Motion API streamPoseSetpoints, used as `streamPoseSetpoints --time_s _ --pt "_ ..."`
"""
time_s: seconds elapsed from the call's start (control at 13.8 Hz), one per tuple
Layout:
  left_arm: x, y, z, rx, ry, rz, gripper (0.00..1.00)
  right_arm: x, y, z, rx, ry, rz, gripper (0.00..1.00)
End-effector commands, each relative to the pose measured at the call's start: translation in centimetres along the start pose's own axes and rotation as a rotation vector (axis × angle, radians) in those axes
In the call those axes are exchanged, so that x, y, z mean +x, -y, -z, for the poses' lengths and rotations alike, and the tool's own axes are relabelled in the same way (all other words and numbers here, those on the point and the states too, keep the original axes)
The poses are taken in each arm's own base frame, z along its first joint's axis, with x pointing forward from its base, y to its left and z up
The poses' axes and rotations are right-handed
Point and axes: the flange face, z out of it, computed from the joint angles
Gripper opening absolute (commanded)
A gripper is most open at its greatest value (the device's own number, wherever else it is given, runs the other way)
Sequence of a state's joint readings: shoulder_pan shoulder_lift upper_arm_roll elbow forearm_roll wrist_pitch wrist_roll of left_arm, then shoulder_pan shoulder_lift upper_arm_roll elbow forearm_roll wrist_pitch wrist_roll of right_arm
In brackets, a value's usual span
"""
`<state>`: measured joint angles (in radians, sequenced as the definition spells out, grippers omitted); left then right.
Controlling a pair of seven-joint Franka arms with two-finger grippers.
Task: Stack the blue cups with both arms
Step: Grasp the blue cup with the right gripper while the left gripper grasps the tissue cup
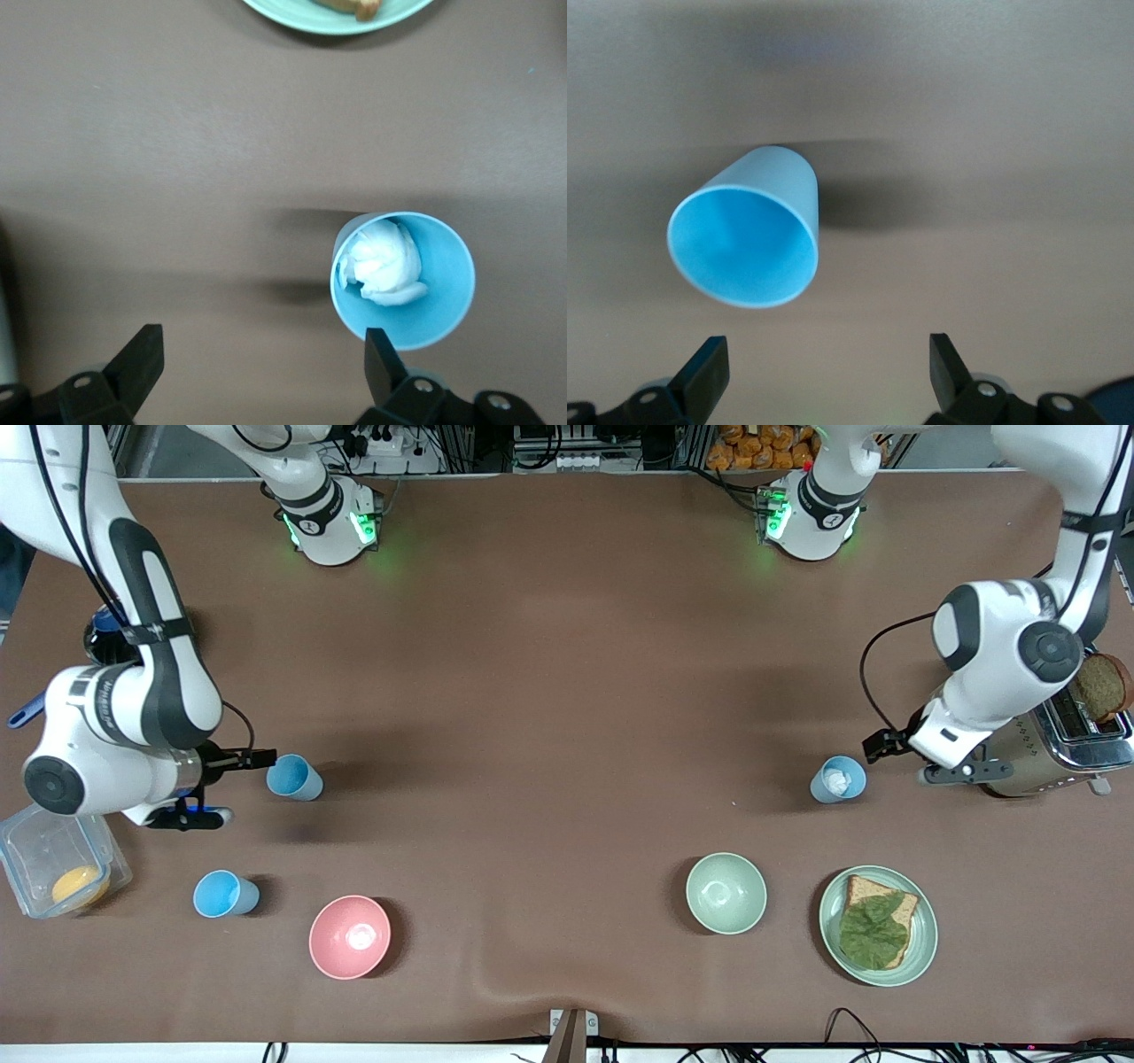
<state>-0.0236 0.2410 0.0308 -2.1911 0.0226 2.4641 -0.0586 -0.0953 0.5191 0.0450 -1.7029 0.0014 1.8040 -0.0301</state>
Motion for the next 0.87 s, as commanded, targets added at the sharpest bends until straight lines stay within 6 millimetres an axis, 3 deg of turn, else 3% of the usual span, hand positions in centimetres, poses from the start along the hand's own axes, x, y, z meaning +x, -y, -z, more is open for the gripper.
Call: streamPoseSetpoints --time_s 0.0,0.15,0.29,0.36,0.44,0.58,0.65,0.8 --pt "0.8 -0.7 -2.0 0.003 0.005 -0.012 1.0 0.8 0.1 -1.3 0.0 -0.027 -0.002 1.0" --pt "0.9 -1.7 -3.3 -0.005 0.012 -0.025 0.9 1.7 0.1 -2.4 0.0 -0.05 0.0 1.0" --pt "1.0 -2.1 -4.0 -0.006 0.015 -0.026 0.7 2.4 0.8 -3.1 -0.003 -0.074 0.009 0.96" --pt "1.0 -2.1 -4.3 -0.006 0.018 -0.026 0.57 2.5 1.0 -3.1 -0.004 -0.077 0.012 0.54" --pt "1.0 -2.3 -4.7 -0.006 0.025 -0.029 0.39 2.5 1.3 -3.2 -0.004 -0.074 0.015 0.24" --pt "0.9 -2.8 -4.9 -0.013 0.029 -0.031 0.0 2.4 1.4 -3.6 -0.007 -0.069 0.018 0.1" --pt "0.8 -3.5 -4.9 -0.03 0.03 -0.023 0.0 2.3 1.4 -3.8 -0.007 -0.065 0.024 0.0" --pt "0.6 -5.3 -4.8 -0.066 0.034 -0.016 0.0 2.2 2.9 -4.1 -0.015 -0.055 0.033 0.0"
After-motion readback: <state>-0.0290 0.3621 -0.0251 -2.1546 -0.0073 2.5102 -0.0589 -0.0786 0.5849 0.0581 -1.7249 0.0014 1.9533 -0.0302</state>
